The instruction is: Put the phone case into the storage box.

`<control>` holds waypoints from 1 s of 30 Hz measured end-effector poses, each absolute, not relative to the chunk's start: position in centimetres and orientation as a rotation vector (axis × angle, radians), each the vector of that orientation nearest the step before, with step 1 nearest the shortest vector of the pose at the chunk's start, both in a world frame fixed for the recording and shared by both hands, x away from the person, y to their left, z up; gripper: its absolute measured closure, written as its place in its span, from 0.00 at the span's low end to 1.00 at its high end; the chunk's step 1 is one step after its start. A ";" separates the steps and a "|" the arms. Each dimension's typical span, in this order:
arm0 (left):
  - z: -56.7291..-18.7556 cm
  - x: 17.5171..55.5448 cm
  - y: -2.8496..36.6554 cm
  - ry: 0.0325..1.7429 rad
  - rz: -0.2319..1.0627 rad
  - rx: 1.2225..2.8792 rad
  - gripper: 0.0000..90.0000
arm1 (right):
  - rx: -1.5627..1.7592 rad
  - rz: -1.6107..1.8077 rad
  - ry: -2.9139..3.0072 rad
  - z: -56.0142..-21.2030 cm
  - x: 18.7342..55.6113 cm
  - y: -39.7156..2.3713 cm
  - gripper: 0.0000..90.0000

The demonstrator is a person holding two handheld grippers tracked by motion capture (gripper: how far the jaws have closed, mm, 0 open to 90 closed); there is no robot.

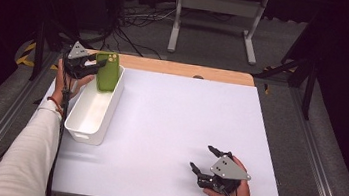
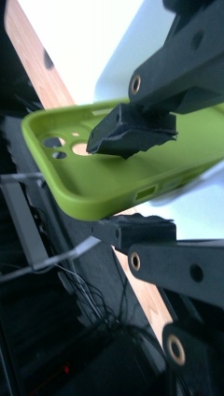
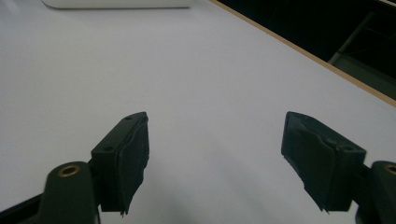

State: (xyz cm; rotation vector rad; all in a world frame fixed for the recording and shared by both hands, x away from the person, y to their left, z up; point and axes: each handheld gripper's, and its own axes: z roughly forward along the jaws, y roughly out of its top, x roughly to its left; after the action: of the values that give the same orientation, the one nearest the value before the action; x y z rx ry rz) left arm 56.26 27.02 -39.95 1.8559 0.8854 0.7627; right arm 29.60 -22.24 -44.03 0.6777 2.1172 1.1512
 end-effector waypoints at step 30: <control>-39.0 53.3 27.9 0.913 0.741 1.771 0.32 | 0.683 1.179 2.089 -43.5 29.4 -22.3 0.28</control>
State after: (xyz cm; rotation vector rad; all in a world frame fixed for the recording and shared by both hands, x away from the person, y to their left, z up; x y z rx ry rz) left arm 53.28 27.87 -38.99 1.7705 0.9126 0.7414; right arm 29.36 -22.29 -43.55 0.6834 2.0887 1.1785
